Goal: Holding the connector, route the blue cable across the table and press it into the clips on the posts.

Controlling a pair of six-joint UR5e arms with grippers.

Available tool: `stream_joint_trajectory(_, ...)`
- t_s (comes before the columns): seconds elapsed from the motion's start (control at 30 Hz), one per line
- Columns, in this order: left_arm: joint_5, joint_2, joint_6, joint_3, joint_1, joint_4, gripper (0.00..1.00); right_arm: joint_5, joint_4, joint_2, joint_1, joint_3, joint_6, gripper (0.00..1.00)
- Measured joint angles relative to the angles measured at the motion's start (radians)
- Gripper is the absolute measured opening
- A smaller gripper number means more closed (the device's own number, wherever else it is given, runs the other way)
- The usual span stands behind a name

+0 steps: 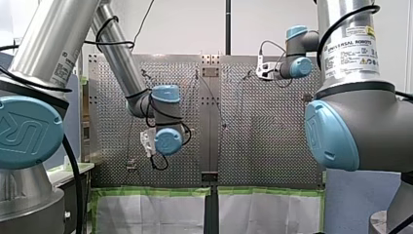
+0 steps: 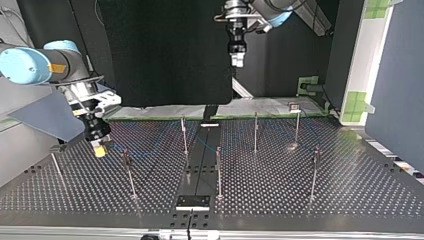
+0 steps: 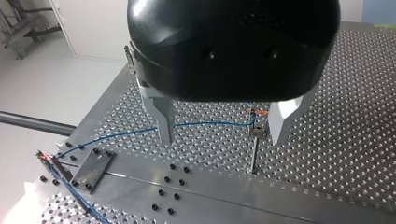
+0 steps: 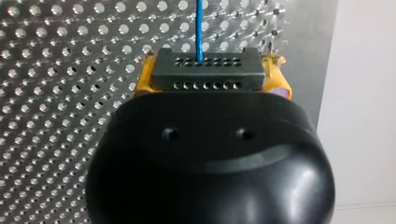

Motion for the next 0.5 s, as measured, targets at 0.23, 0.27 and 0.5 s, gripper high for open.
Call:
stream_joint_trajectory(0.23, -0.001, 0.0, -0.001, -0.012, 0.0, 0.011, 1.0, 0.0, 0.0, 0.002, 0.0, 0.001, 0.0, 0.0)
stream_joint_trajectory(0.27, -0.001, 0.0, -0.001, -0.012, 0.0, 0.012, 1.0, 0.0, 0.0, 0.002, 0.0, 0.001, 0.0, 0.0)
stream_joint_trajectory(0.5, -0.001, 0.0, -0.001, -0.012, -0.001, 0.012, 1.0, 0.0, 0.0, 0.003, 0.0, 0.001, 0.0, 0.0)
